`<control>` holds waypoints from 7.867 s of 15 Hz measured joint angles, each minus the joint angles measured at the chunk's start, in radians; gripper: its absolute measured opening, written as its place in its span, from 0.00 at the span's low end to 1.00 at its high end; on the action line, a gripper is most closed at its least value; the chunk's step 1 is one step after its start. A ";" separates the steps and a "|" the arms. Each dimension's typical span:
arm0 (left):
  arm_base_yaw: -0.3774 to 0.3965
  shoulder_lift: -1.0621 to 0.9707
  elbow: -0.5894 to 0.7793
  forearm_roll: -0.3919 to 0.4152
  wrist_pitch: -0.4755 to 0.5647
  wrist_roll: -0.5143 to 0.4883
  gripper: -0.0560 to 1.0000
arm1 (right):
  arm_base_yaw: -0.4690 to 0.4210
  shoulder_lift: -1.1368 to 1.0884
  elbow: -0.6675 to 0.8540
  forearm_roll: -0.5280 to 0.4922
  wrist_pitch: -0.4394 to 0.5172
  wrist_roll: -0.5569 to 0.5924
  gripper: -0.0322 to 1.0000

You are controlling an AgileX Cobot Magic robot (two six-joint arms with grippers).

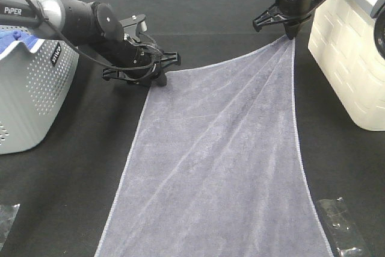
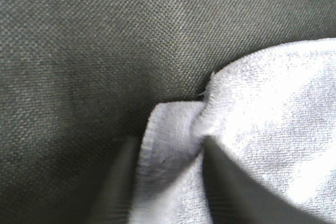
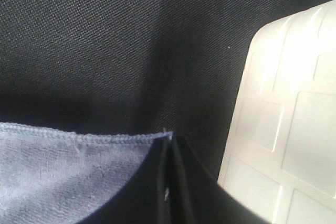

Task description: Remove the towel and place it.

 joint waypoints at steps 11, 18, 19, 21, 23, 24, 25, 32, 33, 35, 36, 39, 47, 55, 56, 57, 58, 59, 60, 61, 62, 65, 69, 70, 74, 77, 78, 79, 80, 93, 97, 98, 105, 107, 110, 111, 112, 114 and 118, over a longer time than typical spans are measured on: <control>0.000 -0.089 0.000 0.155 -0.159 0.083 0.05 | 0.000 -0.043 0.000 -0.011 -0.065 0.000 0.03; 0.020 -0.091 0.000 0.302 -0.380 0.083 0.05 | -0.007 -0.046 0.000 -0.036 -0.310 0.001 0.03; 0.020 -0.091 0.000 0.302 -0.380 0.083 0.05 | -0.007 -0.046 0.000 -0.036 -0.310 0.001 0.03; 0.045 -0.091 0.000 0.309 -0.439 0.083 0.05 | -0.025 -0.046 0.000 -0.033 -0.377 0.001 0.03; 0.058 -0.086 0.000 0.319 -0.517 0.083 0.05 | -0.043 -0.046 0.000 -0.006 -0.449 0.001 0.03; 0.059 -0.081 0.000 0.331 -0.558 0.083 0.05 | -0.050 -0.045 0.000 0.009 -0.480 0.001 0.03; 0.059 -0.068 0.000 0.351 -0.605 0.083 0.05 | -0.055 -0.042 0.000 0.022 -0.516 0.001 0.03; 0.059 0.173 -0.247 0.366 -0.652 0.083 0.05 | -0.067 0.141 0.002 0.027 -0.737 0.001 0.03; 0.059 0.202 -0.268 0.366 -0.652 0.083 0.05 | -0.071 0.164 0.002 0.027 -0.754 0.001 0.03; 0.060 0.244 -0.284 0.345 -0.643 0.083 0.05 | -0.081 0.198 0.002 0.027 -0.773 0.012 0.03; 0.064 0.255 -0.284 0.324 -0.621 0.083 0.07 | -0.086 0.210 0.002 0.027 -0.775 0.020 0.06; 0.086 0.263 -0.285 0.233 -0.606 0.083 0.32 | -0.093 0.214 0.002 0.031 -0.802 0.028 0.32; 0.095 0.252 -0.291 0.073 -0.658 0.083 0.69 | -0.093 0.214 0.002 0.124 -0.788 0.079 0.73; 0.100 0.252 -0.332 -0.232 -0.505 0.082 0.70 | -0.093 0.170 0.002 0.210 -0.687 0.079 0.73; 0.100 0.252 -0.334 -0.232 -0.492 0.081 0.70 | -0.093 0.164 0.002 0.210 -0.681 0.079 0.73; 0.100 0.252 -0.334 -0.232 -0.492 0.081 0.70 | -0.093 0.164 0.002 0.210 -0.681 0.079 0.73; 0.100 0.252 -0.346 -0.232 -0.481 0.081 0.70 | -0.093 0.158 0.002 0.210 -0.669 0.079 0.73; 0.100 0.252 -0.367 -0.228 -0.469 0.081 0.70 | -0.093 0.151 0.002 0.210 -0.659 0.079 0.73; 0.100 0.252 -0.417 -0.204 -0.440 0.082 0.70 | -0.093 0.135 0.002 0.214 -0.641 0.079 0.74; 0.100 0.252 -0.463 -0.167 -0.405 0.083 0.70 | -0.093 0.121 0.002 0.221 -0.637 0.079 0.73; 0.100 0.252 -0.510 -0.112 -0.366 0.083 0.70 | -0.093 0.104 0.002 0.241 -0.633 0.079 0.73; 0.100 0.252 -0.680 0.033 -0.200 0.083 0.70 | -0.093 0.038 0.002 0.298 -0.611 0.079 0.73; 0.100 0.203 -0.830 0.189 0.066 0.083 0.70 | -0.092 -0.050 0.002 0.337 -0.543 0.077 0.73; 0.100 0.171 -0.838 0.213 0.127 0.083 0.70 | -0.090 -0.074 0.002 0.338 -0.511 0.070 0.73; 0.100 0.009 -0.841 0.285 0.390 0.082 0.70 | -0.069 -0.187 0.002 0.350 -0.265 -0.007 0.73; 0.100 -0.083 -0.845 0.412 0.573 0.035 0.70 | -0.070 -0.256 0.002 0.342 -0.070 -0.025 0.73; 0.100 -0.108 -0.845 0.442 0.648 0.021 0.70 | -0.070 -0.277 0.002 0.342 -0.016 -0.028 0.74; 0.100 -0.132 -0.845 0.467 0.723 0.010 0.70 | -0.070 -0.297 0.002 0.342 0.012 -0.029 0.74; 0.100 -0.153 -0.845 0.487 0.773 0.005 0.70 | -0.070 -0.312 0.002 0.342 0.020 -0.029 0.74; 0.100 -0.856 -0.061 0.517 0.799 -0.034 0.70 | -0.070 -0.983 0.821 0.365 0.028 -0.029 0.74; 0.100 -1.156 0.353 0.517 0.800 -0.033 0.70 | -0.070 -1.252 1.137 0.376 0.028 -0.030 0.74; 0.100 -1.219 0.462 0.517 0.802 -0.033 0.70 | -0.070 -1.313 1.209 0.390 0.029 -0.030 0.74; 0.100 -1.697 0.992 0.391 0.805 -0.016 0.70 | -0.070 -1.760 1.676 0.417 0.031 -0.030 0.74; 0.100 -1.775 1.034 0.382 0.806 0.009 0.70 | -0.070 -1.820 1.726 0.418 0.031 -0.031 0.74; 0.100 -1.988 1.105 0.374 0.807 0.101 0.70 | -0.070 -2.020 1.853 0.419 -0.011 -0.104 0.74; 0.100 -2.031 1.118 0.372 0.793 0.121 0.70 | -0.070 -2.072 1.865 0.419 -0.027 -0.119 0.74; 0.100 -2.063 1.133 0.362 0.770 0.137 0.70 | -0.070 -2.116 1.870 0.424 -0.061 -0.133 0.74; 0.100 -2.105 1.179 0.324 0.717 0.198 0.70 | -0.070 -2.190 1.899 0.432 -0.104 -0.136 0.74; 0.100 -2.108 1.239 0.237 0.655 0.317 0.70 | -0.070 -2.250 1.902 0.437 -0.117 -0.161 0.74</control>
